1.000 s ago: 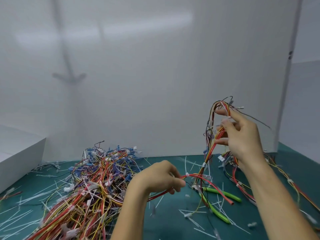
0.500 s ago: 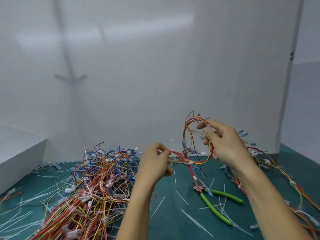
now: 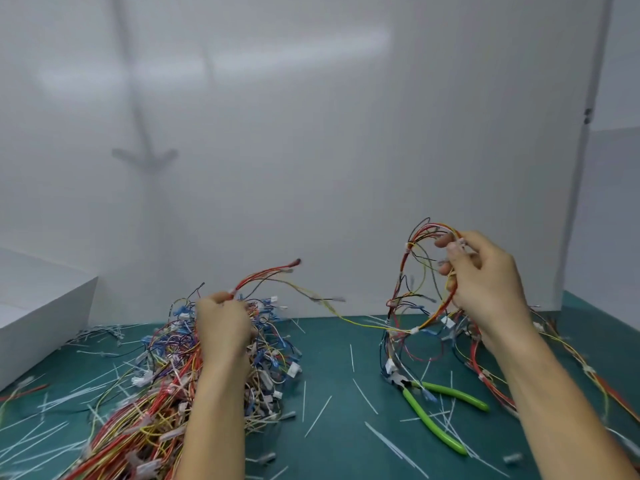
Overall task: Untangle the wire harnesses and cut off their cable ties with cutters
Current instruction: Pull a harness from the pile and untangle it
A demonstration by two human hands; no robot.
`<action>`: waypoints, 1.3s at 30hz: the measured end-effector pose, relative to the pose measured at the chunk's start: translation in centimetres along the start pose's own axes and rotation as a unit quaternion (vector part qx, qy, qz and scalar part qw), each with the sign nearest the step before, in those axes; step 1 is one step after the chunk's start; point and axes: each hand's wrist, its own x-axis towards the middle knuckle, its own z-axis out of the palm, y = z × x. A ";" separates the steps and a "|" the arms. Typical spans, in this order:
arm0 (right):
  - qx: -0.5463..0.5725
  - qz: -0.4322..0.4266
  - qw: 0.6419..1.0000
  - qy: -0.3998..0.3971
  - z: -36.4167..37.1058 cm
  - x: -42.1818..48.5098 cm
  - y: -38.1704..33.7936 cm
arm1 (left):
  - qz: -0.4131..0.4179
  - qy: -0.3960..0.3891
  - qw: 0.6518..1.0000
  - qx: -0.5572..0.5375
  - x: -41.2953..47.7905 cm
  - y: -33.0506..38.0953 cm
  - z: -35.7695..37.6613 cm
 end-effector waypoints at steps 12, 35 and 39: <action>-0.003 0.014 1.000 0.006 0.4 -0.5 -0.5 | 0.091 0.155 0.978 0.109 1.1 0.9 -4.6; 0.128 0.019 0.990 -0.056 1.2 -1.2 -1.6 | -0.020 -0.066 0.995 -0.073 0.2 0.0 -1.6; 0.198 0.029 0.977 -0.072 2.6 -2.1 -2.5 | -0.026 -0.154 0.988 0.000 -1.0 0.0 -0.1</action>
